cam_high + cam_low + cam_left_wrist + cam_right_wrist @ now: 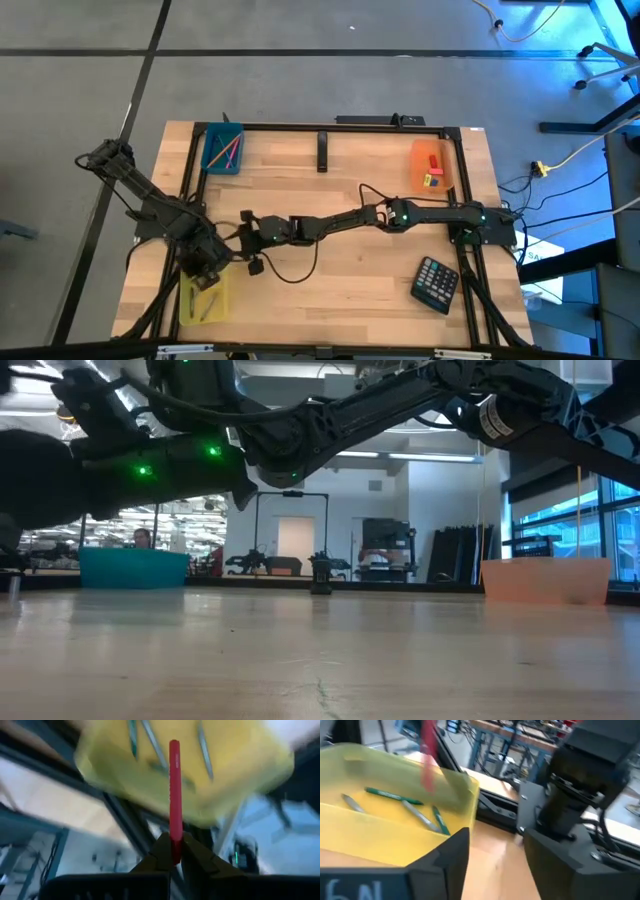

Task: Sort crayons/erasers/pens/pencils in bins
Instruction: Put the red crayon into the yellow bin, then return to Home Position

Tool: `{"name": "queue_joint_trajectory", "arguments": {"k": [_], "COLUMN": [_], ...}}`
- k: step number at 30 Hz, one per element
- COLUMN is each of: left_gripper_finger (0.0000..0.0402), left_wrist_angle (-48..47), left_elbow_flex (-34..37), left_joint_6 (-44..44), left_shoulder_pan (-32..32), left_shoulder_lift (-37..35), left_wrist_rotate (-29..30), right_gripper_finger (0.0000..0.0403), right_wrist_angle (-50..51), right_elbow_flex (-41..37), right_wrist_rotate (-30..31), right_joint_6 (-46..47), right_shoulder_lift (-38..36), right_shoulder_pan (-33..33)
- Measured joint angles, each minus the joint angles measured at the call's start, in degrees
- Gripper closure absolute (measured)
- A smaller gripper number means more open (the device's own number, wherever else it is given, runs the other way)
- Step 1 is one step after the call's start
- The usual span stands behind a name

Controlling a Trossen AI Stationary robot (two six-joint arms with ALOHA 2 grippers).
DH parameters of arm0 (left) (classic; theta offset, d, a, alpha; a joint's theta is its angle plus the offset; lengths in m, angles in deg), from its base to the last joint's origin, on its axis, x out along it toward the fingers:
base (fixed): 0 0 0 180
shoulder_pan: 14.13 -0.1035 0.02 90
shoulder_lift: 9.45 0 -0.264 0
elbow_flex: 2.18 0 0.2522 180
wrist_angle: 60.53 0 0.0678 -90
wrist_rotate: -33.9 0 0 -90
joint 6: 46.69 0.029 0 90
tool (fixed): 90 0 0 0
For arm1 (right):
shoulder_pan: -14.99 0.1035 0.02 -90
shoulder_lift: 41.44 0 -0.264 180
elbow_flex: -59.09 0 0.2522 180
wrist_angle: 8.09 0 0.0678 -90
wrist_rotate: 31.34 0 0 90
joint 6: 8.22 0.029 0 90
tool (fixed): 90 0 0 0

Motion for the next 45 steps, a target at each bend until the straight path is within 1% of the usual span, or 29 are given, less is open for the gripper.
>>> {"name": "queue_joint_trajectory", "arguments": {"k": [1, 3, 7, 12, 16, 22, 26, 30, 32, 33, 34, 35, 38, 39, 40, 41, 43, 45], "left_gripper_finger": [0.0389, 0.0385, 0.0379, 0.0377, 0.0373, 0.0334, 0.0304, 0.029, 0.0288, 0.0288, 0.0288, 0.0289, 0.0293, 0.0294, 0.0295, 0.0295, 0.0296, 0.0296], "left_wrist_angle": [0.0, -0.3, -0.2, 2.1, 2.3, 2.0, 2.2, 2.2, 2.4, 2.6, 2.7, 2.7, 2.8, 2.8, 2.9, 3.1, 3.3, 3.9], "left_elbow_flex": [-0.6, -1.4, -1.8, -1.3, -1.2, -1.2, -1.2, -1.2, -1.2, -1.2, -1.2, -1.2, -1.2, -1.2, -1.2, -1.2, -1.2, -1.2], "left_joint_6": [0.0, 0.0, -0.4, -1.6, -2.6, -5.6, -7.8, -7.0, -5.8, -4.9, -3.7, -2.2, 0.9, 1.6, 2.8, 4.3, 7.2, 8.8], "left_shoulder_pan": [0.5, 1.2, 2.4, 4.3, 6.3, 9.5, 10.9, 11.1, 11.1, 11.0, 11.1, 11.1, 10.6, 10.6, 10.5, 10.5, 10.2, 9.7], "left_shoulder_lift": [0.0, 0.0, 0.0, 0.2, 0.2, 0.2, 0.2, 0.2, 0.2, 0.2, 0.2, 0.2, 0.2, 0.3, 0.3, 0.3, 0.3, 0.3], "left_wrist_rotate": [-2.3, -3.6, -1.6, 3.3, 4.2, 4.9, 9.4, 15.1, 18.8, 20.9, 24.0, 28.2, 43.9, 48.7, 53.0, 56.6, 63.4, 69.4], "right_gripper_finger": [0.0207, 0.0194, 0.018, 0.0177, 0.0177, 0.0177, 0.0187, 0.0208, 0.0223, 0.0231, 0.024, 0.0248, 0.0276, 0.0287, 0.0298, 0.0309, 0.0332, 0.0352], "right_wrist_angle": [0.5, 1.1, 1.5, 2.7, 3.5, 4.8, 6.6, 13.1, 16.0, 17.7, 18.7, 21.1, 26.8, 29.8, 32.0, 34.5, 37.9, 38.7], "right_elbow_flex": [0.0, 0.0, 0.0, 0.0, 0.0, 0.0, 0.0, -0.1, 0.0, 0.0, 0.1, 0.1, 0.0, 0.0, 0.0, -0.1, -1.9, -5.9], "right_wrist_rotate": [0.8, 1.3, 1.6, 1.7, 1.7, 4.8, 5.3, 6.1, 6.0, 5.0, 2.6, -1.1, -16.1, -20.1, -22.9, -24.2, -24.4, -24.6], "right_joint_6": [0.0, 0.0, 0.1, 0.8, 4.0, 4.6, 4.2, 1.5, 1.2, 1.3, 1.8, 3.0, 6.4, 7.1, 7.0, 6.1, 4.6, 2.7], "right_shoulder_lift": [0.0, 0.0, 0.0, 0.0, 0.0, 0.0, -0.7, -4.8, -7.6, -9.0, -10.1, -11.5, -14.6, -15.6, -16.4, -17.4, -19.7, -22.7], "right_shoulder_pan": [0.0, -0.2, -0.2, -0.2, -0.2, -0.3, -0.6, -1.5, -2.9, -3.7, -4.6, -5.5, -8.7, -9.7, -10.6, -11.5, -12.8, -13.7]}}
